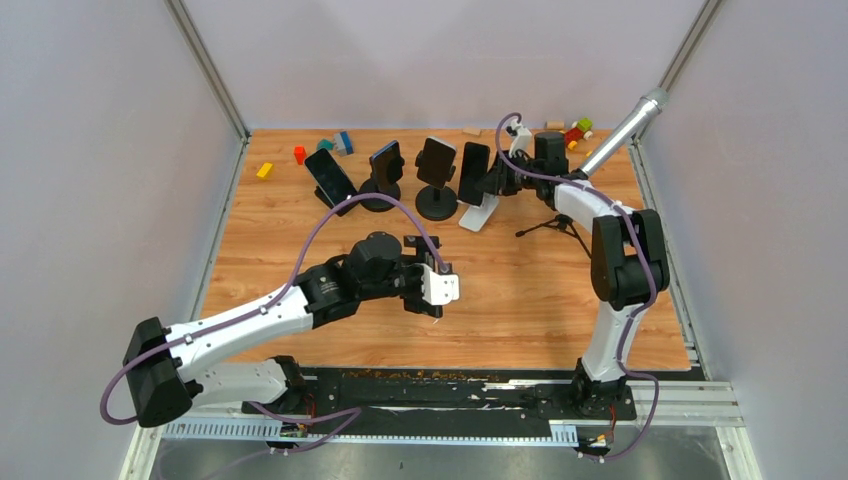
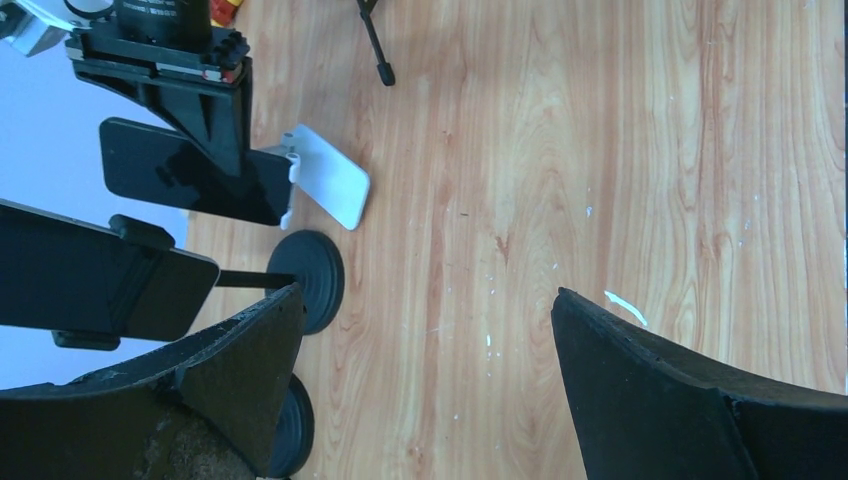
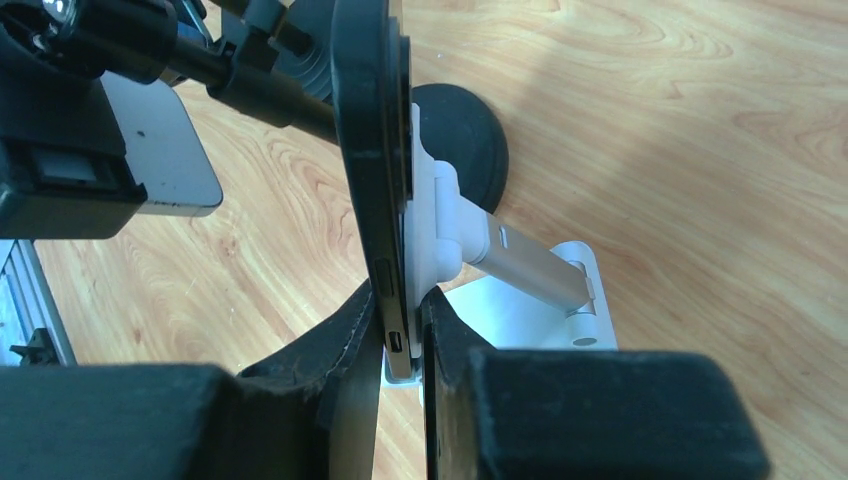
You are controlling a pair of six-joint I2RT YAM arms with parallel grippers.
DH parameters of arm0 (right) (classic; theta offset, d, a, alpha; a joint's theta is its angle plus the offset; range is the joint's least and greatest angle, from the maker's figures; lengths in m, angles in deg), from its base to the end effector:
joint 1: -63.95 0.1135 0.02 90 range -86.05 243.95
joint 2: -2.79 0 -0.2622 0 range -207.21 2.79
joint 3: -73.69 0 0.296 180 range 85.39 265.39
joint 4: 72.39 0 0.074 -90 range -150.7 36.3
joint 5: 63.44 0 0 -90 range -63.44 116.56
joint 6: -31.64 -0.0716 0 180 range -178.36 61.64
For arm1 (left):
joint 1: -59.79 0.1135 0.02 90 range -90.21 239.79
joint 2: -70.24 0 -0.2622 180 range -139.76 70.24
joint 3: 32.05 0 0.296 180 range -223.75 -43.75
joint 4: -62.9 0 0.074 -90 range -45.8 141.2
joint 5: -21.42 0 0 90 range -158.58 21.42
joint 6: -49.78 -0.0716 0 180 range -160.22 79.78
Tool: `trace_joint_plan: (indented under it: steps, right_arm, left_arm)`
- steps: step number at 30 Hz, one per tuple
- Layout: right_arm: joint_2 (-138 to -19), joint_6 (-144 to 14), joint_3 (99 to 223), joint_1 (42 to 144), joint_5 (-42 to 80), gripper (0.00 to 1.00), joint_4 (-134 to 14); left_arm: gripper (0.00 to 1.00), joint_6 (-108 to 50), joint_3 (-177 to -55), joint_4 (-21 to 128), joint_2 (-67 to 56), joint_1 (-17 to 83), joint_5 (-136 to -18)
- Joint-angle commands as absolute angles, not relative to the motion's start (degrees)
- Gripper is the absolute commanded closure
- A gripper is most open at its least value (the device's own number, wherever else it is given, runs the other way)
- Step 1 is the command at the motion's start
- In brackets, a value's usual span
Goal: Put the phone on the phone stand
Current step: Place the phone stand with the phone at the center of the board.
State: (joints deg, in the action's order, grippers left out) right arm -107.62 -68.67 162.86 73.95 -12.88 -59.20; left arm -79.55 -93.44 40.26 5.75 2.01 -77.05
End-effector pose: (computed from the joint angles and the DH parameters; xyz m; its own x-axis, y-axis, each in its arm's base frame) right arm 0.4786 0.1306 0.1789 -0.6642 0.0232 -0.7472 -0.5400 0.6763 0.5010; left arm 0.1687 -0.2874 0.2712 0.3961 0.5473 -0.7373 0.8487 0.0882 0.5214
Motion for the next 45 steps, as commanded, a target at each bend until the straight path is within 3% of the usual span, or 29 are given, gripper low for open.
trace_joint_plan:
  steps: [1, 9, 20, 27, 32, 45]
  right_arm:
    - [-107.87, -66.91, 168.0, 74.12, -14.72, 1.0, -68.69]
    - [-109.75, -65.44, 168.0, 73.01, -14.7, 0.99, -68.56]
    - [-109.4, -62.99, 167.35, 72.19, -12.82, 0.81, -64.31]
    - [-109.46, -62.31, 167.26, 72.25, -10.75, 0.8, -62.69]
    - [-109.06, -64.25, 166.06, 72.94, -9.87, 0.85, -63.15]
    - [-108.32, -69.43, 161.62, 75.12, 0.31, 0.74, -61.58]
  left_arm:
    - [0.0, -79.88, -92.23, 38.85, 7.26, 1.87, -76.55]
    - [0.0, -80.42, -90.87, 39.59, 8.47, 1.93, -76.83]
    - [0.0, -80.46, -89.85, 39.82, 10.2, 1.92, -77.54]
    - [0.0, -80.56, -89.42, 39.81, 10.61, 1.93, -78.09]
    - [0.0, -80.65, -89.11, 40.37, 10.65, 1.87, -78.53]
    - [0.0, -79.96, -89.29, 40.04, 11.64, 1.92, -80.39]
